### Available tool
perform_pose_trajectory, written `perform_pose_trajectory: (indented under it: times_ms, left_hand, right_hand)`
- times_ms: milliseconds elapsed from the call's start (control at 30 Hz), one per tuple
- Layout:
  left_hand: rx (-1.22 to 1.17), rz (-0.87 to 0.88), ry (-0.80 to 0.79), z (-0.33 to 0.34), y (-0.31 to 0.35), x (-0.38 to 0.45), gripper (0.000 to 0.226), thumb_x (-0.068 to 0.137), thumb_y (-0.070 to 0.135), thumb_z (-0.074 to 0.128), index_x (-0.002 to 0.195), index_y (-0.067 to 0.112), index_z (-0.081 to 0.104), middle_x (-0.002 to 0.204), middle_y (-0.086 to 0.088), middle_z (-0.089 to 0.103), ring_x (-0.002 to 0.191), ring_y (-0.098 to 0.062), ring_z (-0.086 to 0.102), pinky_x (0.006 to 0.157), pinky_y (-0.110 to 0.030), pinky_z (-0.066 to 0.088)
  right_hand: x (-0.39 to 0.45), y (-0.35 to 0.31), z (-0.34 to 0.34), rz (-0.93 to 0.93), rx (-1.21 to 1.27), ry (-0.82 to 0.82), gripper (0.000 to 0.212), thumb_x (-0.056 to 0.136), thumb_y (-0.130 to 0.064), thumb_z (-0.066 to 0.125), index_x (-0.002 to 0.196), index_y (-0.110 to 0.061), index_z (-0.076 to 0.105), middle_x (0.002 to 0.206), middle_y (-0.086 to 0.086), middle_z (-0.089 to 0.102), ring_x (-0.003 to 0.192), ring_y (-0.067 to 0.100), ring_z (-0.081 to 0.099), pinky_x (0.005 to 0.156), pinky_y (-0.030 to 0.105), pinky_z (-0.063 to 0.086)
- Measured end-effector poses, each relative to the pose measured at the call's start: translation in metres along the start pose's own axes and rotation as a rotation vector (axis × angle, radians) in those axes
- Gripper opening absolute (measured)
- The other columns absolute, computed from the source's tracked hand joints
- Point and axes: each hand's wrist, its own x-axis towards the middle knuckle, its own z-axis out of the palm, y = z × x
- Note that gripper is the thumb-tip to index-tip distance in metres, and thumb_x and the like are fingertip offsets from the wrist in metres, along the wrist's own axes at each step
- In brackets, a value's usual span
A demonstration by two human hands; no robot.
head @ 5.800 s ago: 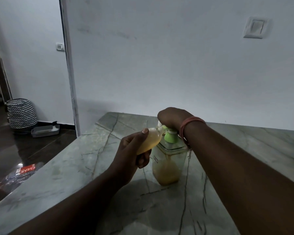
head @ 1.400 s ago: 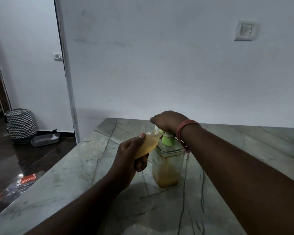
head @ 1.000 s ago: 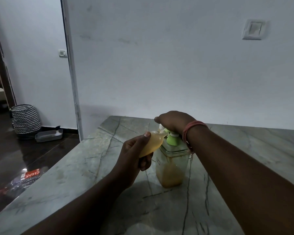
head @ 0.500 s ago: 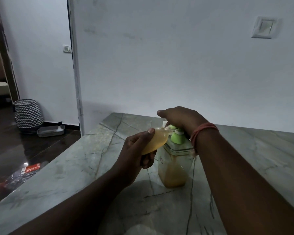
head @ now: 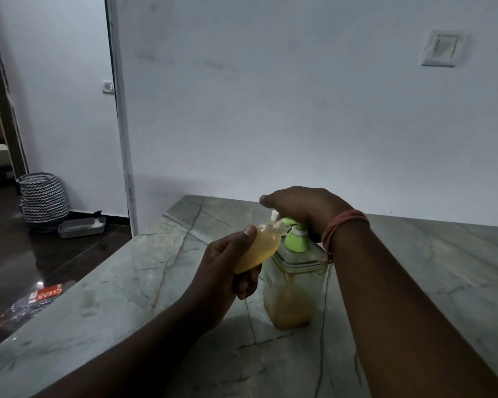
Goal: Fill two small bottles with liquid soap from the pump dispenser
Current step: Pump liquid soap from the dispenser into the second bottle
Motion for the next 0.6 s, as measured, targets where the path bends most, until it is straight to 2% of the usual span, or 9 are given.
perform_pose_trajectory:
  times_ms: [33,100,133,233,333,400,500,600]
  left_hand:
    - [0.006,-0.003,0.004,0.0,-0.001,0.0,0.043,0.09,0.056,0.069,0.093,0.013,0.078,0.062,-0.012,0.054,0.043,-0.013,0.042,0.043,-0.024,0.036]
    - [0.022,-0.001,0.011,0.001,-0.003,0.001,0.044,0.091,0.055,0.068,0.094,0.013,0.078,0.062,-0.014,0.052,0.044,-0.014,0.041,0.044,-0.024,0.036]
    - [0.022,0.001,0.014,0.001,-0.002,0.001,0.045,0.091,0.054,0.068,0.096,0.011,0.077,0.062,-0.014,0.051,0.044,-0.015,0.041,0.043,-0.024,0.036]
    - [0.014,0.002,0.023,0.001,0.001,0.001,0.049,0.09,0.054,0.069,0.099,0.005,0.074,0.061,-0.013,0.051,0.044,-0.015,0.041,0.043,-0.024,0.035]
    - [0.019,0.001,0.025,0.003,0.002,-0.001,0.047,0.089,0.055,0.069,0.095,0.009,0.077,0.06,-0.014,0.051,0.043,-0.015,0.041,0.043,-0.024,0.036]
    - [0.023,-0.006,0.017,0.003,0.0,-0.001,0.043,0.089,0.055,0.069,0.095,0.013,0.079,0.061,-0.014,0.051,0.044,-0.015,0.041,0.043,-0.024,0.037]
    - [0.022,-0.006,0.017,0.002,-0.001,0.0,0.044,0.09,0.055,0.069,0.095,0.012,0.078,0.061,-0.015,0.051,0.043,-0.015,0.04,0.044,-0.023,0.036]
    - [0.016,-0.011,0.024,0.001,-0.002,0.002,0.049,0.089,0.055,0.069,0.097,0.007,0.075,0.061,-0.013,0.053,0.042,-0.014,0.041,0.043,-0.023,0.036]
  right_hand:
    - [0.0,-0.001,0.0,0.004,-0.052,0.018,0.032,0.09,-0.038,0.045,0.095,-0.015,0.067,0.086,0.002,0.064,0.057,0.016,0.056,0.06,0.024,0.045]
    - [-0.001,-0.004,0.002,0.011,-0.158,0.052,0.032,0.087,-0.027,0.042,0.095,-0.017,0.071,0.074,-0.002,0.061,0.052,0.012,0.053,0.048,0.021,0.036]
    - [-0.002,-0.006,0.002,0.009,-0.182,0.054,0.032,0.086,-0.026,0.042,0.096,-0.018,0.072,0.072,-0.003,0.06,0.052,0.011,0.051,0.047,0.022,0.033]
    - [-0.002,-0.006,0.002,-0.006,-0.178,0.038,0.032,0.088,-0.026,0.043,0.1,-0.015,0.07,0.084,0.0,0.064,0.061,0.013,0.052,0.053,0.024,0.034]
    - [0.001,0.002,0.002,0.003,0.017,0.0,0.036,0.088,-0.033,0.044,0.1,-0.009,0.069,0.096,0.008,0.069,0.06,0.019,0.051,0.064,0.03,0.039]
    - [0.002,0.006,0.002,0.006,0.082,-0.007,0.039,0.088,-0.037,0.045,0.1,-0.008,0.068,0.096,0.011,0.068,0.059,0.02,0.047,0.067,0.034,0.037]
    - [0.003,0.006,0.004,0.011,0.05,-0.002,0.037,0.089,-0.036,0.047,0.098,-0.008,0.068,0.094,0.01,0.069,0.062,0.022,0.051,0.066,0.033,0.039]
    - [0.005,0.003,0.003,0.017,-0.014,0.002,0.029,0.09,-0.033,0.05,0.092,-0.01,0.068,0.073,0.004,0.064,0.046,0.017,0.051,0.055,0.024,0.04]
